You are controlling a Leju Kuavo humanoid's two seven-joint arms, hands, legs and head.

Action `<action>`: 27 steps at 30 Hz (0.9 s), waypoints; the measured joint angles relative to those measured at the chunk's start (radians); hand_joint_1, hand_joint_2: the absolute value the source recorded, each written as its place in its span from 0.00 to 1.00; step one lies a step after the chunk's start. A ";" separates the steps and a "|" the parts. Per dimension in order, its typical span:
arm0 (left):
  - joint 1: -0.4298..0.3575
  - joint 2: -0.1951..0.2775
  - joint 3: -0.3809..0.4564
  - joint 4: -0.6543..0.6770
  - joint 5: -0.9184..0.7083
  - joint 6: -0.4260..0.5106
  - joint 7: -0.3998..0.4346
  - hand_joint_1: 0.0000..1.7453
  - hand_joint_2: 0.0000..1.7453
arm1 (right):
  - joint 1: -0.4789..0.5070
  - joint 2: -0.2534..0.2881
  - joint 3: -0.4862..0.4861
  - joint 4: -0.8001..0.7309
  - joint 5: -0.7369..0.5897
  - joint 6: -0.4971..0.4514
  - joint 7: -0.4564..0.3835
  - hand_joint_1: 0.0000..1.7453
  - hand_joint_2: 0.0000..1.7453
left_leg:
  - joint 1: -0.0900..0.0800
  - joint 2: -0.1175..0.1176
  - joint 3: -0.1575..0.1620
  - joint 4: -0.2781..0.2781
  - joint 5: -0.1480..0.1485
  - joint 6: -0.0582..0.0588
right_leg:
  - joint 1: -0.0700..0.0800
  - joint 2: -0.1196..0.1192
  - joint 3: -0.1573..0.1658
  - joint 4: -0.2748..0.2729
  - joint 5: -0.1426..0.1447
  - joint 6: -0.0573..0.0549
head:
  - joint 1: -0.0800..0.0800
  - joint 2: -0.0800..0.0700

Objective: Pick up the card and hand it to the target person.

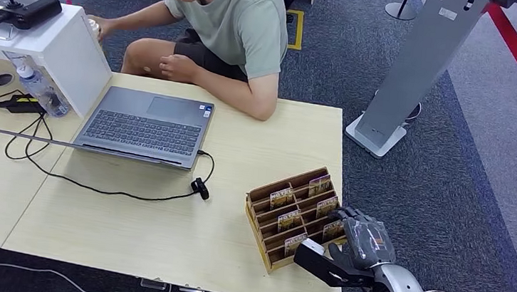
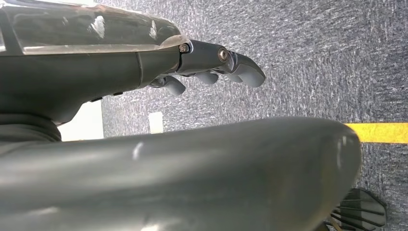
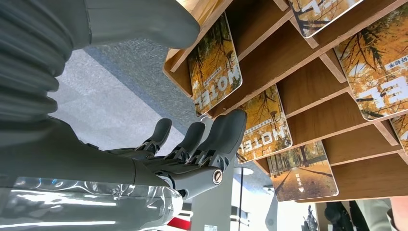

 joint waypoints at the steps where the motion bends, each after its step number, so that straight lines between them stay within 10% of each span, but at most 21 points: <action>1: 0.000 0.000 0.000 0.000 0.000 0.000 0.000 0.00 0.00 | 0.000 0.000 0.000 0.000 0.000 0.000 0.000 0.53 1.00 | 0.000 0.000 0.000 0.000 0.000 0.000 | 0.000 0.000 0.000 0.000 0.000 0.000 | 0.000 0.000; 7: 0.000 0.000 0.000 0.000 0.000 -0.001 0.000 0.00 0.00 | 0.001 0.000 0.000 0.000 0.000 -0.003 0.002 0.75 1.00 | 0.000 0.000 0.000 0.000 0.000 0.000 | 0.000 0.000 0.000 0.000 0.000 0.000 | 0.000 0.000; 27: 0.000 0.000 -0.009 0.000 0.015 0.001 -0.004 0.00 0.00 | 0.002 0.000 -0.002 0.000 -0.001 -0.006 0.002 0.75 1.00 | 0.000 0.000 0.000 0.000 0.000 0.000 | 0.000 0.000 0.000 0.000 0.000 0.000 | 0.000 0.000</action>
